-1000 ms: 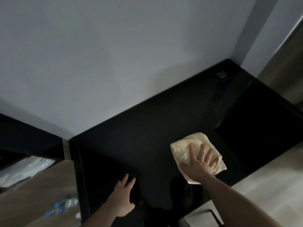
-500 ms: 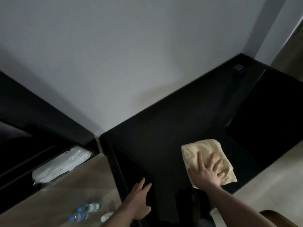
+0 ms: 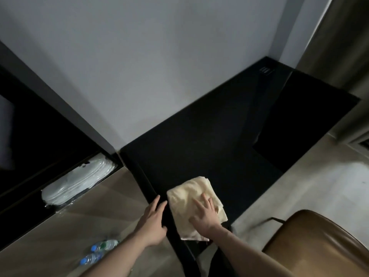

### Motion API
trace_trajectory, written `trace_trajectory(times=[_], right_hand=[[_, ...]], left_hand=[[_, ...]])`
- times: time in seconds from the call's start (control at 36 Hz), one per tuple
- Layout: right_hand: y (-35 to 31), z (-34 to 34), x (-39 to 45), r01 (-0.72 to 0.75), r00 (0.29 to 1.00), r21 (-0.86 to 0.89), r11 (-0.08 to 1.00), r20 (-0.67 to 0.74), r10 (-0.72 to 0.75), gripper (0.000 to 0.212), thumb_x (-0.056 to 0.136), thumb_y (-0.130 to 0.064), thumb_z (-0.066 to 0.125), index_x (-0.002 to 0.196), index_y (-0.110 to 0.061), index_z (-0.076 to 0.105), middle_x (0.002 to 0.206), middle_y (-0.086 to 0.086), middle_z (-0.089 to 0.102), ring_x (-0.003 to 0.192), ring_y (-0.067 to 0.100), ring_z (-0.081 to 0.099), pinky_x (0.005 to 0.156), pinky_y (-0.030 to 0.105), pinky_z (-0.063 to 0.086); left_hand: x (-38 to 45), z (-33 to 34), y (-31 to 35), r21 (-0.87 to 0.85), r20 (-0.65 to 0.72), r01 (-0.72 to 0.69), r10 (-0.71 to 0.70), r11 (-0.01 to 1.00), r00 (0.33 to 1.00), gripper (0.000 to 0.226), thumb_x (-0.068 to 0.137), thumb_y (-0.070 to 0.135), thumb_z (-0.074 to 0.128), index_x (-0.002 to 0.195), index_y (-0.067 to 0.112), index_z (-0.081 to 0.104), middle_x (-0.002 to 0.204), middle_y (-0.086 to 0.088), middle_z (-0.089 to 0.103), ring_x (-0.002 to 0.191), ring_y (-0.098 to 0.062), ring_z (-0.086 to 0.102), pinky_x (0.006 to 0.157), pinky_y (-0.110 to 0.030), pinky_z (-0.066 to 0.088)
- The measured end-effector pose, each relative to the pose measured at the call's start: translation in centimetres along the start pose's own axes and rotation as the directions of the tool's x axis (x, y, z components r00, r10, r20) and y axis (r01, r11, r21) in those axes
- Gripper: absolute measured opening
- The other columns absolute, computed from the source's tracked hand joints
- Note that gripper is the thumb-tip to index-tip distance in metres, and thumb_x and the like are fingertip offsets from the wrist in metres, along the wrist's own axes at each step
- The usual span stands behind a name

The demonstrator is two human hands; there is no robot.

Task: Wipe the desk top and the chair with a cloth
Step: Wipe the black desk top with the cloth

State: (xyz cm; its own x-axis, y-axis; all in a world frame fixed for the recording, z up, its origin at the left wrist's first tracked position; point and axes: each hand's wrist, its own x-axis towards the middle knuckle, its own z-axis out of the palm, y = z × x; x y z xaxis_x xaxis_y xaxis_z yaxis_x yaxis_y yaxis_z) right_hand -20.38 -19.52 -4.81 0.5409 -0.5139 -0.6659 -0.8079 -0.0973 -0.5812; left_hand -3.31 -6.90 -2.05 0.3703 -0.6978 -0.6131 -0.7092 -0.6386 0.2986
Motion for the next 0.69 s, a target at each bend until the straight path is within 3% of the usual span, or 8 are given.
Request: trace_trajectory(times=[0.06,0.11,0.19,0.28,0.36,0.5,0.69], right_hand=[[1.6,-2.0,-1.1,0.05,0.991,0.181,0.982,-0.132,-0.026,0.065,0.095,-0.023,0.061,0.154,-0.041,0.041,0.171,-0.006,0.018,0.154,0.02,0.026,0.117,0.03,0.033],[3.6,-3.6,-1.8,0.066,0.962,0.219,0.974,-0.273,-0.004,0.059,0.095,-0.018,0.062,0.149,-0.039,0.049,0.166,-0.005,0.03,0.15,0.016,0.033,0.117,0.031,0.035],[6.6,-5.7,-1.9,0.018,0.924,0.139,0.99,-0.381,0.036,0.062,0.096,-0.015,0.061,0.154,-0.032,0.045,0.167,0.001,0.03,0.154,0.022,0.025,0.124,0.039,0.026],[8.7,-7.9,-1.2,-0.043,0.94,0.028,0.999,-0.338,0.05,0.073,0.1,-0.019,0.059,0.163,-0.03,0.025,0.173,0.004,0.009,0.159,0.029,0.003,0.127,0.043,0.015],[10.2,-8.8,0.3,-0.065,0.957,-0.13,0.989,-0.289,0.025,0.079,0.103,-0.029,0.055,0.166,-0.028,0.008,0.173,0.007,-0.008,0.158,0.035,-0.013,0.129,0.047,0.006],[11.4,-8.5,2.2,-0.071,0.982,-0.315,0.946,-0.187,0.011,0.083,0.105,-0.04,0.047,0.166,-0.023,-0.007,0.171,0.012,-0.021,0.156,0.037,-0.022,0.128,0.049,-0.002],[11.6,-6.5,2.4,-0.066,0.986,-0.389,0.919,-0.168,0.0,0.083,0.108,-0.05,0.037,0.162,-0.021,-0.019,0.165,0.012,-0.035,0.144,0.032,-0.04,0.125,0.05,-0.012]], left_hand=[[0.4,0.3,1.4,0.025,-0.033,-0.053,0.053,0.998,0.998,0.083,0.095,0.025,0.059,0.162,0.028,0.01,0.167,0.008,-0.021,0.156,-0.019,-0.005,0.126,-0.034,0.017],[0.9,0.7,3.3,0.094,-0.064,-0.102,0.109,0.99,0.992,0.082,0.095,0.033,0.059,0.162,0.027,0.011,0.166,0.005,-0.023,0.156,-0.021,-0.011,0.127,-0.034,0.008],[2.2,1.5,6.9,0.137,-0.074,-0.148,0.159,0.979,0.984,0.084,0.094,0.04,0.06,0.161,0.029,0.01,0.165,0.004,-0.024,0.154,-0.026,-0.017,0.127,-0.041,0.001],[4.0,2.5,9.6,0.128,-0.002,-0.138,0.14,0.982,0.99,0.092,0.09,0.054,0.06,0.161,0.033,0.005,0.165,0.003,-0.028,0.152,-0.028,-0.027,0.124,-0.058,-0.004],[6.4,4.0,10.2,0.132,0.081,-0.052,0.042,0.99,0.996,0.111,0.083,0.074,0.057,0.161,0.032,-0.009,0.162,0.002,-0.037,0.147,-0.032,-0.036,0.12,-0.065,-0.008],[8.3,6.8,8.7,0.212,0.103,-0.007,-0.016,0.977,0.995,0.13,0.064,0.103,0.033,0.153,0.034,-0.033,0.153,0.0,-0.05,0.14,-0.037,-0.045,0.116,-0.066,-0.016],[6.7,7.0,3.6,0.266,-0.015,-0.017,0.022,0.964,1.0,0.115,0.072,0.1,0.005,0.151,0.026,-0.035,0.154,-0.002,-0.049,0.142,-0.031,-0.044,0.122,-0.057,-0.015]])
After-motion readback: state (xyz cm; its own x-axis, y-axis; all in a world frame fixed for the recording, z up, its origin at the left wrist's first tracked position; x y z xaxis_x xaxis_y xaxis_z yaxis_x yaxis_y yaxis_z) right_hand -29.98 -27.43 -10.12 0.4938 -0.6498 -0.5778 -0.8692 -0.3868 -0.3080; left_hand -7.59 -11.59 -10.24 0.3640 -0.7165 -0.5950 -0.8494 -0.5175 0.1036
